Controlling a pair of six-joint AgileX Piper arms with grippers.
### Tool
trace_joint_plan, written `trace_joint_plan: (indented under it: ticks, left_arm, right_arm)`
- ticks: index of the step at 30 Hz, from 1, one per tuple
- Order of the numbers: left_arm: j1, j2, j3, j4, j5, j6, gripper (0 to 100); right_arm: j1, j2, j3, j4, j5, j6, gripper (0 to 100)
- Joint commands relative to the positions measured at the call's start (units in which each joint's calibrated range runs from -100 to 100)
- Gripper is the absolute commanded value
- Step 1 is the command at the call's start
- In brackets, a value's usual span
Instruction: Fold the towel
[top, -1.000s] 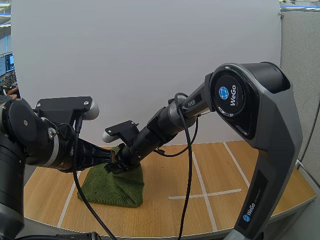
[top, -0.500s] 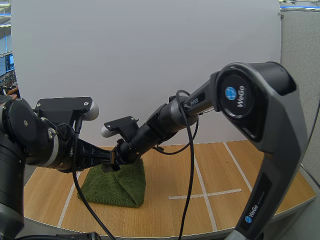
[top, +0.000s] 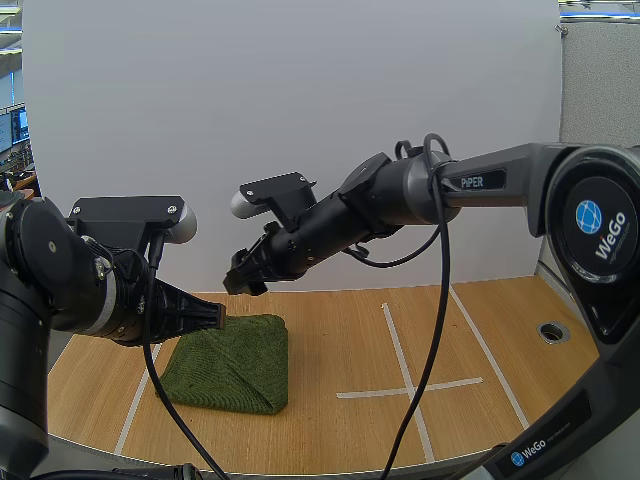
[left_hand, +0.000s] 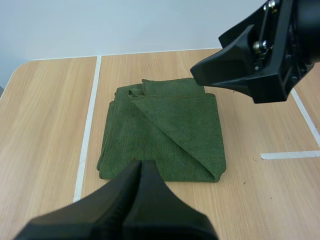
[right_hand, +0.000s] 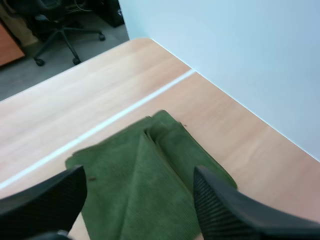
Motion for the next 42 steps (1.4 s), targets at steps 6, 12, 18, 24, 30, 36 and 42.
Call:
trace_joint_plan:
  ticks: [6,12,18,24,30,36,42]
  left_arm:
    - [-0.06,0.17,-0.6,3.57,0.22,0.19,0]
    - [-0.06,0.17,-0.6,3.57,0.22,0.19,0]
    - [-0.06,0.17,-0.6,3.93,0.22,0.19,0]
    - [-0.06,0.17,-0.6,4.53,0.22,0.19,0]
    - [-0.06,0.17,-0.6,4.48,0.22,0.19,0]
    - [-0.06,0.17,-0.6,4.48,0.22,0.19,0]
    - [-0.06,0.17,-0.6,4.48,0.22,0.19,0]
  right_arm:
    - [-5.86,-1.18,4.13,-10.06,1.04,2.2,25]
    - [-5.86,4.17,7.83,-8.92,-8.59,0.38,0]
    - [-5.86,13.46,7.95,-3.95,-11.31,-3.22,0]
    - [-5.86,19.54,7.95,4.26,-11.31,-9.14,0]
    - [-5.78,21.36,7.05,8.89,-9.31,-12.28,0]
    - [-5.7,21.36,5.01,12.01,2.04,-12.91,0]
    - [-5.7,21.36,3.18,14.53,15.72,-13.37,0]
